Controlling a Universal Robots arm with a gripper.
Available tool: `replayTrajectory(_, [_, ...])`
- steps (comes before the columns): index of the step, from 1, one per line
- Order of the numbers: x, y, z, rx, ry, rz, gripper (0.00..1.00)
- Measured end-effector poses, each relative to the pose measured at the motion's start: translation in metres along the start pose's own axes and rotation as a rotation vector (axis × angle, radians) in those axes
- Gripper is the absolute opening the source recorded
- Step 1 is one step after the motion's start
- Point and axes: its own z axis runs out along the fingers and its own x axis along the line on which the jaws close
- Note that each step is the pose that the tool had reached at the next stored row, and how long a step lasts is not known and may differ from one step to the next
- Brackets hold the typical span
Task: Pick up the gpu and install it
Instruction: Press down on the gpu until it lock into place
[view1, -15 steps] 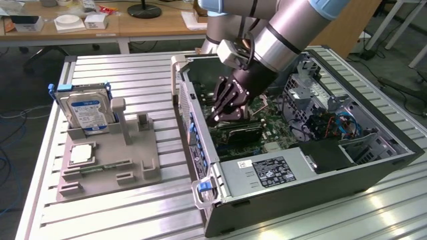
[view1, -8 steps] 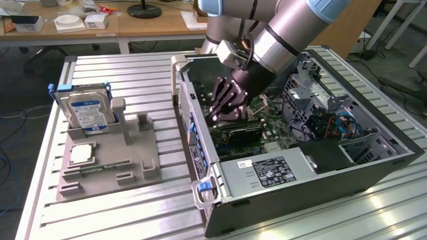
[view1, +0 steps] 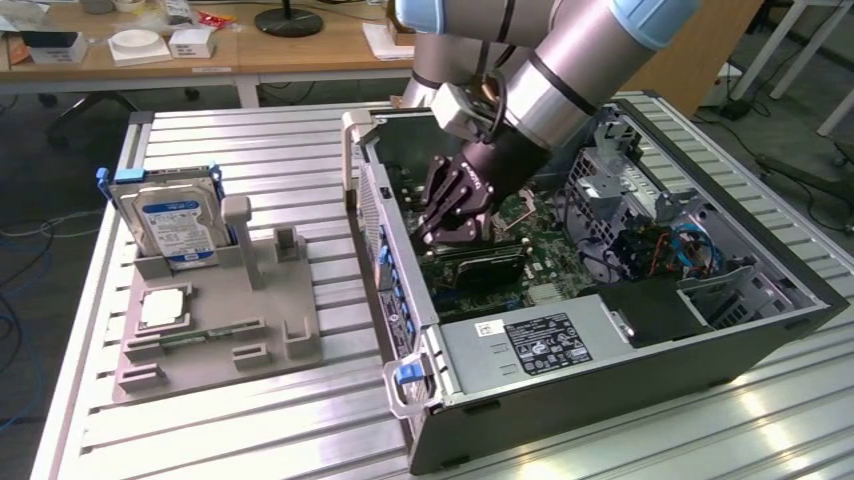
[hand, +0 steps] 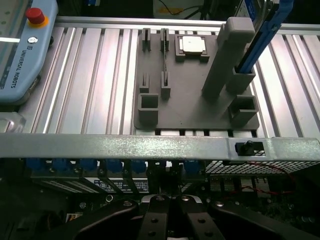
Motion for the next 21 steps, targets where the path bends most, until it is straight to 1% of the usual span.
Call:
replayTrajectory(6, [0.0000,-0.0015,0.0027,-0.0002,-0.0004,0.000,0.10])
replayTrajectory(7, [-0.0002,-0.0024,0.0038,0.0022,-0.0024,-0.002,0.10])
replayTrajectory(8, [-0.0003,-0.0029,0.0050,0.0017,-0.0039,-0.002,0.10])
replayTrajectory(10, [-0.0001,-0.0028,0.0044,-0.0001,-0.0009,0.000,0.10])
replayTrajectory(11, [-0.0001,-0.0036,0.0038,-0.0008,-0.0007,0.000,0.10])
replayTrajectory(13, [0.0000,-0.0058,0.0025,0.0012,-0.0007,0.000,0.10])
replayTrajectory(14, [-0.0001,-0.0065,0.0022,0.0059,-0.0010,0.000,0.10])
replayTrajectory(15, [-0.0002,-0.0067,0.0022,0.0183,-0.0015,-0.001,0.10])
replayTrajectory(16, [-0.0003,-0.0067,0.0022,0.0327,-0.0014,-0.001,0.10])
replayTrajectory(17, [-0.0004,-0.0067,0.0021,0.0497,-0.0014,-0.002,0.10])
replayTrajectory(21, [-0.0017,-0.0067,0.0022,0.1214,-0.0018,-0.004,0.10])
